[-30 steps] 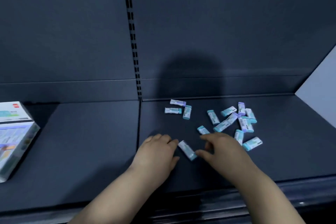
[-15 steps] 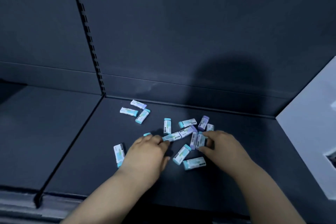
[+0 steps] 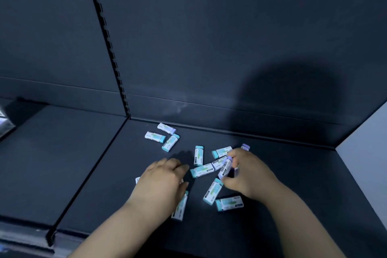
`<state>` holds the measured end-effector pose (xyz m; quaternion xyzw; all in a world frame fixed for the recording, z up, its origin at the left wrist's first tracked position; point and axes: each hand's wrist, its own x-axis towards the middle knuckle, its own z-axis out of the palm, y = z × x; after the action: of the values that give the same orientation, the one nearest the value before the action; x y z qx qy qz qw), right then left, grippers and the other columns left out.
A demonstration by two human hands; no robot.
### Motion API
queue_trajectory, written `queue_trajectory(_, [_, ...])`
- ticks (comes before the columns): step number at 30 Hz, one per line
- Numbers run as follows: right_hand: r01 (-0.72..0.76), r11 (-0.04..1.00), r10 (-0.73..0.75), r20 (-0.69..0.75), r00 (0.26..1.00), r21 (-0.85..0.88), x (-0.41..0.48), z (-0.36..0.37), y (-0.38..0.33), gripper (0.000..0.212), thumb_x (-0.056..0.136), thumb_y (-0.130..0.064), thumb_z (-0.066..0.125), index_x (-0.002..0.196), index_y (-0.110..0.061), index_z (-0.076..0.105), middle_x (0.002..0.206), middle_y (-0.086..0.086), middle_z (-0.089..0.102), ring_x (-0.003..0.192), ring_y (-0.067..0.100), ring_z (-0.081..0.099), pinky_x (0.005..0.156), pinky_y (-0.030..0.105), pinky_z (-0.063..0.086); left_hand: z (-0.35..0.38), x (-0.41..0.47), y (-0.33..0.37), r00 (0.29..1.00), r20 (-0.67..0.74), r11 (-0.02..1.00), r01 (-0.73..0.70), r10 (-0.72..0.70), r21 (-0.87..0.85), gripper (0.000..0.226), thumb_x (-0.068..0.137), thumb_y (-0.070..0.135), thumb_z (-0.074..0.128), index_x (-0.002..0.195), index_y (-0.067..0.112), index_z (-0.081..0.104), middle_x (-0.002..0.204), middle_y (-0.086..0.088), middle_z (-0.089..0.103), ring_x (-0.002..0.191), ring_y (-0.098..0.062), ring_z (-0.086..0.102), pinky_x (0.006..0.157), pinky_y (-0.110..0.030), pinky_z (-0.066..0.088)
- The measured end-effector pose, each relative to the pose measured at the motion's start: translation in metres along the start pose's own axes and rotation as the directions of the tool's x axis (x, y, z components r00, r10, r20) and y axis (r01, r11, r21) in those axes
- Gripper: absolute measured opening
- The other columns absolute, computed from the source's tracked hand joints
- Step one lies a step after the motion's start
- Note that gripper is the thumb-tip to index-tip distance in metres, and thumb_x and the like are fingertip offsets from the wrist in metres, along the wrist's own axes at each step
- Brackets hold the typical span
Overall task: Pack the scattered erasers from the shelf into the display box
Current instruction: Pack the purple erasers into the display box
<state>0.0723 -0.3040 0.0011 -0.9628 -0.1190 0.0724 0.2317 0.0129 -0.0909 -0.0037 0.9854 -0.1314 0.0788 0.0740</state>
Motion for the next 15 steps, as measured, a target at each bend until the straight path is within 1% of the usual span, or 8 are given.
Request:
queue_trajectory(2, [0.043, 0.976, -0.038, -0.027, 0.999, 0.215, -0.007, 0.001, -0.013, 0.046, 0.07, -0.037, 0.075, 0.106, -0.031, 0.046, 0.086, -0.016, 0.052, 0.082, 0.002, 0.052, 0.074, 0.014, 0.04, -0.007, 0.001, 0.001, 1.0, 0.002, 0.996, 0.007, -0.007, -0.084, 0.048, 0.056, 0.039, 0.085, 0.1, 0.024, 0.073, 0.089, 0.009, 0.069, 0.078, -0.012, 0.068, 0.069, -0.021, 0.054])
queue_trajectory(3, [0.07, 0.947, -0.068, -0.017, 0.998, 0.313, -0.011, 0.002, -0.022, 0.046, 0.07, -0.032, 0.076, 0.104, -0.031, 0.045, 0.086, -0.016, 0.053, 0.077, -0.001, 0.05, 0.071, 0.009, 0.037, -0.013, 0.003, 0.005, 0.999, 0.035, 0.987, 0.011, -0.006, -0.16, 0.049, 0.07, 0.039, 0.077, 0.115, 0.024, 0.066, 0.103, 0.009, 0.066, 0.094, -0.013, 0.065, 0.08, -0.021, 0.051])
queue_trajectory(4, [0.085, 0.916, -0.092, -0.001, 0.996, 0.391, -0.014, 0.006, -0.029, 0.046, 0.071, -0.027, 0.076, 0.105, -0.032, 0.045, 0.087, -0.016, 0.054, 0.075, -0.003, 0.049, 0.071, 0.007, 0.037, -0.015, 0.004, 0.008, 0.998, 0.055, 0.974, 0.018, -0.006, -0.224, 0.052, 0.081, 0.039, 0.067, 0.13, 0.027, 0.054, 0.119, 0.009, 0.059, 0.111, -0.012, 0.057, 0.093, -0.02, 0.044])
queue_trajectory(5, [0.093, 0.887, -0.108, 0.007, 0.994, 0.452, -0.018, 0.01, -0.036, 0.047, 0.071, -0.023, 0.076, 0.105, -0.033, 0.045, 0.088, -0.016, 0.055, 0.075, -0.005, 0.049, 0.073, 0.006, 0.037, -0.014, 0.004, 0.01, 0.998, 0.053, 0.963, -0.001, 0.017, -0.271, 0.056, 0.087, 0.039, 0.059, 0.139, 0.029, 0.041, 0.13, 0.011, 0.051, 0.121, -0.01, 0.047, 0.101, -0.019, 0.035])
queue_trajectory(6, [0.089, 0.861, -0.11, 0.013, 0.994, 0.501, -0.021, 0.014, -0.04, 0.048, 0.071, -0.021, 0.075, 0.106, -0.034, 0.045, 0.089, -0.016, 0.057, 0.077, -0.007, 0.049, 0.074, 0.006, 0.038, -0.014, 0.005, 0.011, 0.996, 0.086, 0.947, 0.0, 0.029, -0.32, 0.061, 0.088, 0.04, 0.057, 0.143, 0.032, 0.033, 0.136, 0.012, 0.046, 0.126, -0.008, 0.04, 0.103, -0.016, 0.03])
queue_trajectory(10, [0.042, 0.808, -0.102, 0.07, 0.992, 0.588, -0.028, 0.034, -0.043, 0.055, 0.058, -0.032, 0.07, 0.108, -0.034, 0.047, 0.094, -0.013, 0.063, 0.084, -0.001, 0.055, 0.079, 0.013, 0.041, -0.009, 0.005, 0.005, 0.984, 0.17, 0.9, 0.028, 0.052, -0.434, 0.077, 0.081, 0.041, 0.067, 0.146, 0.031, 0.025, 0.14, 0.012, 0.039, 0.129, -0.006, 0.036, 0.103, -0.014, 0.028])
queue_trajectory(13, [0.042, 0.831, -0.126, 0.114, 0.985, 0.554, -0.03, 0.04, -0.043, 0.058, 0.059, -0.035, 0.069, 0.111, -0.036, 0.046, 0.102, -0.011, 0.062, 0.09, 0.001, 0.051, 0.081, 0.009, 0.038, -0.006, 0.002, -0.003, 0.976, 0.205, 0.874, 0.036, 0.073, -0.484, 0.077, 0.076, 0.036, 0.074, 0.141, 0.035, 0.032, 0.132, 0.014, 0.045, 0.12, -0.002, 0.043, 0.098, -0.013, 0.034])
queue_trajectory(15, [0.057, 0.852, -0.155, 0.148, 0.977, 0.52, -0.032, 0.041, -0.045, 0.056, 0.065, -0.03, 0.07, 0.113, -0.039, 0.044, 0.109, -0.01, 0.059, 0.092, -0.001, 0.047, 0.081, 0.005, 0.035, -0.005, 0.001, -0.007, 0.979, 0.192, 0.872, 0.04, 0.063, -0.489, 0.069, 0.074, 0.034, 0.076, 0.133, 0.032, 0.041, 0.121, 0.015, 0.047, 0.108, 0.001, 0.046, 0.087, -0.002, 0.033])
